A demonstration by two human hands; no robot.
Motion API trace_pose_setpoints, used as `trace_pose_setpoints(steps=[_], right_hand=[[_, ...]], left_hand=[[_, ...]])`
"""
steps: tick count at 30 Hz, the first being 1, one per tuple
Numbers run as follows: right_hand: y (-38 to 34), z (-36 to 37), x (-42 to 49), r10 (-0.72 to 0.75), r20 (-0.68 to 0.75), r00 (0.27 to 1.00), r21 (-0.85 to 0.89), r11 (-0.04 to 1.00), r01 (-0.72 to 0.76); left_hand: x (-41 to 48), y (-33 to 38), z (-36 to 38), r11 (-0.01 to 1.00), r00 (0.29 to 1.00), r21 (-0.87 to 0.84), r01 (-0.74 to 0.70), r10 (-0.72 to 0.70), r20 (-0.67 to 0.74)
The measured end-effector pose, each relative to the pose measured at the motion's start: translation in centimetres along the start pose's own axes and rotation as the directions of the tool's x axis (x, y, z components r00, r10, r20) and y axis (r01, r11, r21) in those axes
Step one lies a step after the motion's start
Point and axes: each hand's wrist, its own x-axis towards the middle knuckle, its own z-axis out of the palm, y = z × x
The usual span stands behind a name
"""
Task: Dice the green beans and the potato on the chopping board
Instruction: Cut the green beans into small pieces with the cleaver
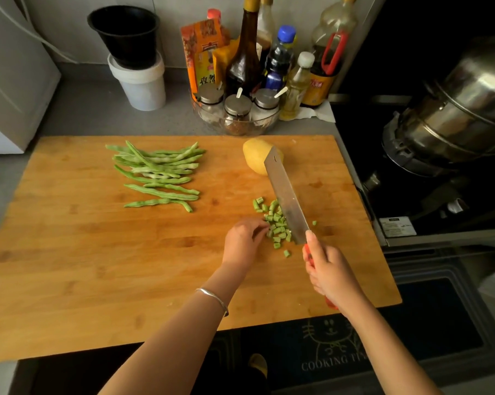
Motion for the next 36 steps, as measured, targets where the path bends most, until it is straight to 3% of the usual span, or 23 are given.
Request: trace_pose_setpoints(steps=[5, 7, 9, 11, 13, 16, 20, 25, 27, 32, 34, 36], right_hand=[[1.4, -1.7, 0.3, -0.209, -0.066, 0.976, -0.351, 0.92, 0.174], [1.8, -2.6, 0.4, -0.301, -0.048, 0.952, -0.566, 0.794, 0.222], [2.0, -3.4, 0.7, -0.367, -0.005, 0.93, -0.733, 0.634, 0.247], [2.2, -3.9, 0.9, -0.37, 0.059, 0.927, -0.814, 0.52, 0.259], [2.3, -4.1, 1.1, -0.364, 0.125, 0.923, -0.854, 0.434, 0.287], [2.7, -3.9, 1.6, -0.365, 0.208, 0.907, -0.873, 0.349, 0.341], [3.3, -3.9, 1.6, -0.363, 0.262, 0.894, -0.874, 0.304, 0.379], [3.5, -4.5, 1.3, -0.368, 0.236, 0.899, -0.872, 0.328, 0.363], [3.4, -4.7, 1.3, -0.362, 0.218, 0.906, -0.858, 0.372, 0.355], [2.6, -4.0, 1.8, -0.314, 0.157, 0.936, -0.782, 0.539, 0.312], [2.1, -3.3, 1.9, -0.284, 0.13, 0.95, -0.729, 0.622, 0.286], [1.4, -2.2, 2.2, -0.271, 0.104, 0.957, -0.666, 0.695, 0.269]], left_hand=[[-0.8, 0.4, -0.8, 0.995, 0.998, -0.097, -0.022, 0.015, -0.065], [-1.5, 0.9, -2.5, 0.993, 0.986, -0.068, -0.099, 0.089, -0.143], [-2.3, 1.7, -4.3, 0.965, 0.943, 0.034, -0.259, 0.261, -0.208], [-2.8, 2.4, -5.4, 0.902, 0.9, 0.113, -0.417, 0.427, -0.082], [-2.7, 3.0, -5.5, 0.86, 0.865, 0.134, -0.492, 0.465, 0.189], [-2.2, 3.4, -4.3, 0.833, 0.808, 0.265, -0.486, 0.312, 0.499], [-0.5, 3.8, -2.6, 0.82, 0.777, 0.362, -0.444, 0.151, 0.611], [2.4, 4.4, -1.4, 0.92, 0.802, 0.26, -0.293, 0.089, 0.591], [3.4, 4.5, -2.3, 0.963, 0.843, 0.173, -0.207, 0.086, 0.531], [4.6, 1.0, -8.7, 0.996, 0.985, 0.082, -0.047, 0.033, 0.168], [4.7, -1.9, -11.7, 0.99, 1.0, 0.138, 0.016, -0.015, -0.004], [5.0, -5.2, -14.2, 0.962, 0.996, 0.26, 0.078, -0.064, -0.06]])
